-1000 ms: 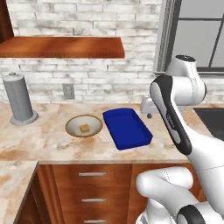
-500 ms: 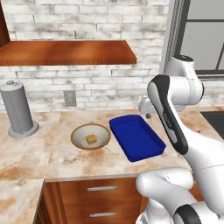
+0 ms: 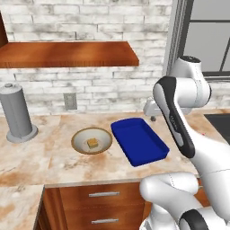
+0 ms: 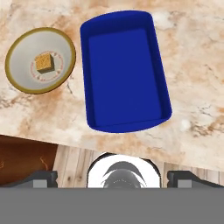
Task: Place the bowl with cake and the cupcake onto the tray.
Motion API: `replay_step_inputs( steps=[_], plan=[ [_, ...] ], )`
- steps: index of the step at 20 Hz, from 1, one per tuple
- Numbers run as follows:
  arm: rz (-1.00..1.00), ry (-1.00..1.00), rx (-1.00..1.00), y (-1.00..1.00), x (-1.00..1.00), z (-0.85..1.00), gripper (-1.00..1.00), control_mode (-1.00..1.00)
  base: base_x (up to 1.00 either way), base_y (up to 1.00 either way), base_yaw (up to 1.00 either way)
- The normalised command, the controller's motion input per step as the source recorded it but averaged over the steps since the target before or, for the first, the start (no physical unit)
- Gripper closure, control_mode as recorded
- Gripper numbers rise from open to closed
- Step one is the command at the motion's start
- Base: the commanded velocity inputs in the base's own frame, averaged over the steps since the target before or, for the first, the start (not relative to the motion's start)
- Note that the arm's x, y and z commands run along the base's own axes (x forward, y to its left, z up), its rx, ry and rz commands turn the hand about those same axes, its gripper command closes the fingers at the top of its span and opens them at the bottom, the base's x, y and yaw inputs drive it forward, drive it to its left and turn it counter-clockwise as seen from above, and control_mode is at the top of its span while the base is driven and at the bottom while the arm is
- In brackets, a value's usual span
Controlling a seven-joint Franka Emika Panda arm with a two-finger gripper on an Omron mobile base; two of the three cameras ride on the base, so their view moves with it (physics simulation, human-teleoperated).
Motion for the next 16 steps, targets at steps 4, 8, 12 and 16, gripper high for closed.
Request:
replay_step_inputs(
  steps=[4, 8, 12, 16],
  plan=[
    [0.0, -0.03, -0.02, 0.29, 0.0, 0.0, -1.0, -1.0, 0.0, 0.0, 0.0],
    [0.17, -0.03, -0.06, 1.0, -0.03, -0.12, -1.0, -1.0, 0.0, 0.0, 0.0],
    [0.14, 0.05, 0.0, 0.6, 0.03, -0.4, -1.0, -1.0, 0.0, 0.0, 0.0],
    [0.04, -0.06, -0.07, 0.38, 0.02, -0.73, -1.0, -1.0, 0.0, 0.0, 0.0]
  ],
)
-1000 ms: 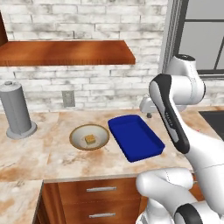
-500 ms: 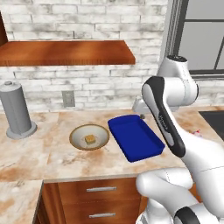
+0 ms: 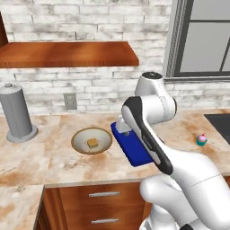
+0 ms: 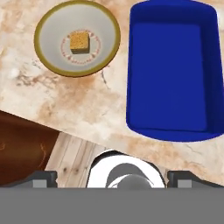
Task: Place the bowl with cake and the cupcake onto the tray.
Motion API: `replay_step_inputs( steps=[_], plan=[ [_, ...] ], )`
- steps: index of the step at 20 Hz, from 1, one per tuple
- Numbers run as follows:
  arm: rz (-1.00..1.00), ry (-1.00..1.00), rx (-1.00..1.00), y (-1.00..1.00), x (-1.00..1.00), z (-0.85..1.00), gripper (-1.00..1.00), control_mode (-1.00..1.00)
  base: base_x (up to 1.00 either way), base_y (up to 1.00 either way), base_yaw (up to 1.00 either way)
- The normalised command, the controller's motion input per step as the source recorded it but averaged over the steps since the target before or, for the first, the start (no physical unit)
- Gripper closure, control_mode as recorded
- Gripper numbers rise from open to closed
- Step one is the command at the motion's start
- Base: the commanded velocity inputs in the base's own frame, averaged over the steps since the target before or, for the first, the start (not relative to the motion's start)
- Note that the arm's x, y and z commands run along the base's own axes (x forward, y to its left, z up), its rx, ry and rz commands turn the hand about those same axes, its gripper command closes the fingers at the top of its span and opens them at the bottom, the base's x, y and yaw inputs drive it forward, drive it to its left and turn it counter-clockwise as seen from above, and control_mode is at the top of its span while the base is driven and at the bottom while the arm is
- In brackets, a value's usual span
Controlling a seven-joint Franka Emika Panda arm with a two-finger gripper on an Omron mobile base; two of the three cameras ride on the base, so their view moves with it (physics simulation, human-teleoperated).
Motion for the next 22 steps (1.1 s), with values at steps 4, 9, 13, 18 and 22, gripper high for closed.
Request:
replay_step_inputs(
  steps=[4, 9, 13, 18, 22],
  plan=[
    [0.19, -0.01, -0.07, 0.74, 0.3, -0.43, -1.0, -1.0, 0.0, 0.0, 0.0],
    [0.09, 0.0, -0.02, 0.74, 0.17, 0.0, -1.0, -1.0, 0.0, 0.0, 0.0],
    [0.29, 0.0, 0.0, 0.62, 0.08, -0.09, -1.0, -1.0, 0.0, 0.0, 0.0],
    [0.31, -0.02, -0.02, 0.42, 0.37, -0.55, -1.0, -1.0, 0.0, 0.0, 0.0],
    [0.07, -0.07, -0.12, 0.31, 0.39, -0.5, -1.0, -1.0, 0.0, 0.0, 0.0]
  ],
)
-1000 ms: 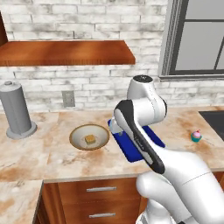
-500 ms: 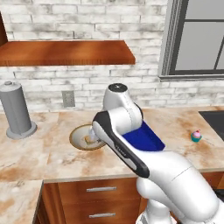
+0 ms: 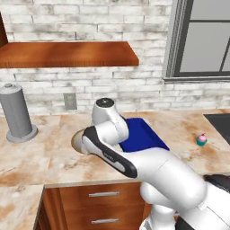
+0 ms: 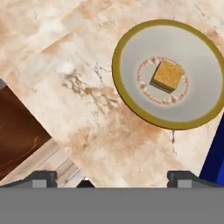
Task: Place the bowl with cake and the cupcake onto the tray.
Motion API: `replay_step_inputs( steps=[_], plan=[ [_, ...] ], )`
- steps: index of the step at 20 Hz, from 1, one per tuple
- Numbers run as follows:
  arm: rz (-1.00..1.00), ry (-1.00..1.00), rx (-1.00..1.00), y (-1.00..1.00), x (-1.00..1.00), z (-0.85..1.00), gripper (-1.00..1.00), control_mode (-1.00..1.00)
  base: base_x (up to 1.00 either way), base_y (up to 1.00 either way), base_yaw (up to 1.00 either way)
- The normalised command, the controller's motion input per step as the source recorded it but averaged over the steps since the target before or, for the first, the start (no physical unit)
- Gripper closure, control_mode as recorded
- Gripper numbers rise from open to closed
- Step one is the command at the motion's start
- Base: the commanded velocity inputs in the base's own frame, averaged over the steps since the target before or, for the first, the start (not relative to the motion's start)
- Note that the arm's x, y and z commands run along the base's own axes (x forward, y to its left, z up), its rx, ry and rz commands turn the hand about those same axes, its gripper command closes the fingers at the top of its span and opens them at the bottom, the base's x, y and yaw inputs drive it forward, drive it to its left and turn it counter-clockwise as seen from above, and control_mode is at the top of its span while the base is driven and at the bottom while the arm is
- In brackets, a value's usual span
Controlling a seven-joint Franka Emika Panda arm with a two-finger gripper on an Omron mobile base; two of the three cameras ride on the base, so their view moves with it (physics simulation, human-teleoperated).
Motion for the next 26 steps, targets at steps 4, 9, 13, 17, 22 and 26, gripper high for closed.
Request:
replay_step_inputs(
  steps=[4, 9, 13, 17, 22, 26],
  plan=[
    [0.0, -0.01, -0.14, 0.37, 0.53, -0.19, -1.0, -1.0, 0.0, 0.0, 0.0],
    [0.01, 0.0, -0.04, 0.45, 0.64, -0.24, -1.0, -1.0, 0.0, 0.0, 0.0],
    [0.01, 0.0, -0.01, 0.28, 0.58, -0.32, -1.0, -1.0, 0.0, 0.0, 0.0],
    [0.01, 0.0, 0.0, 0.13, 0.38, -0.36, -1.0, -1.0, 0.0, 0.0, 0.0],
    [0.02, 0.0, 0.0, 0.22, 0.3, -0.51, -1.0, -1.0, 0.0, 0.0, 0.0],
    [0.0, 0.0, -0.01, 0.13, 0.11, -0.32, -1.0, -1.0, 0.0, 0.0, 0.0]
  ],
)
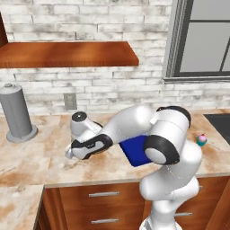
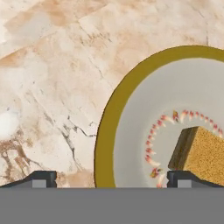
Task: Place the bowl with cake and the cupcake onto the tray.
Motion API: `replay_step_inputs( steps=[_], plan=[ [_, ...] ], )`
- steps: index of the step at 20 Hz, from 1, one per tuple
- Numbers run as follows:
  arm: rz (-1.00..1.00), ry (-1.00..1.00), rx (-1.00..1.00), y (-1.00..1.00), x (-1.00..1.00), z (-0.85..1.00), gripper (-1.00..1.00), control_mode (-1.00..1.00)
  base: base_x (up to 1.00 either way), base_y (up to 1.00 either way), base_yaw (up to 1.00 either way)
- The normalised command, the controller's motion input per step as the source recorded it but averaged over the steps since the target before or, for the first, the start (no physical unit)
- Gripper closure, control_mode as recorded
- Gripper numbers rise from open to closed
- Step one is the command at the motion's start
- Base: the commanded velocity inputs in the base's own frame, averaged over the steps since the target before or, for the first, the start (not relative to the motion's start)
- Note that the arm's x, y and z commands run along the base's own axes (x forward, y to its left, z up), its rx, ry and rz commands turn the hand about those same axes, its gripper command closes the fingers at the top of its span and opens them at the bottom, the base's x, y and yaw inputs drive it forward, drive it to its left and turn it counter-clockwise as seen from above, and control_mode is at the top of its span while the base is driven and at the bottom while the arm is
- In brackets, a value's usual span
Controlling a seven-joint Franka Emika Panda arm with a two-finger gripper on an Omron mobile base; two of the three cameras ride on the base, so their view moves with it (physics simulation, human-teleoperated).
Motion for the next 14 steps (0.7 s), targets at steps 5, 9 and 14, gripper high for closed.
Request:
replay_step_inputs(
  steps=[5, 9, 14],
  plan=[
    [0.0, 0.0, -0.03, 0.02, 0.14, -0.13, -1.0, -1.0, 0.0, 0.0, 0.0],
    [0.0, 0.0, -0.03, 0.0, 0.18, -0.23, -1.0, -1.0, 0.0, 0.0, 0.0],
    [0.0, 0.0, 0.0, 0.0, 0.27, -0.45, -1.0, -1.0, 0.0, 0.0, 0.0]
  ],
)
